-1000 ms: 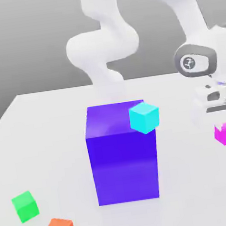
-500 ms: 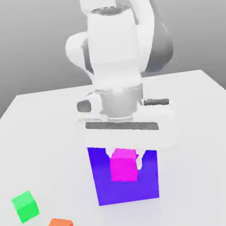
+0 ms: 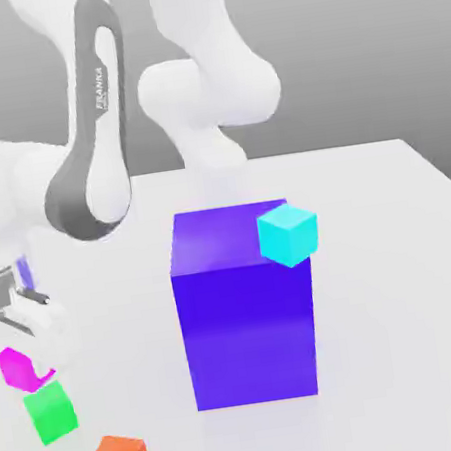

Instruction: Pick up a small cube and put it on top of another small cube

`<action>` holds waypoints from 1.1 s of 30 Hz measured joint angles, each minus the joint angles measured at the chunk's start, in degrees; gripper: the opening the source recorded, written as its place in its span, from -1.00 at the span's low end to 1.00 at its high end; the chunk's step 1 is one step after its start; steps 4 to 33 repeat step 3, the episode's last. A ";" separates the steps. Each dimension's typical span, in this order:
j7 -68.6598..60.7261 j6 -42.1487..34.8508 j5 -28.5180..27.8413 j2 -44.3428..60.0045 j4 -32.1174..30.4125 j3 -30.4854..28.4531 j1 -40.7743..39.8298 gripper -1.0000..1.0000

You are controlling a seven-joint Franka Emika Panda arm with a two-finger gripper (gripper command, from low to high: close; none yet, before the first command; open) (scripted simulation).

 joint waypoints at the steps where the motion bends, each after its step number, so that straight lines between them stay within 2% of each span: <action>1: 0.00 0.00 0.00 0.00 0.00 0.00 0.00 1.00; 33: 0.00 0.00 0.00 0.00 0.00 0.00 0.00 1.00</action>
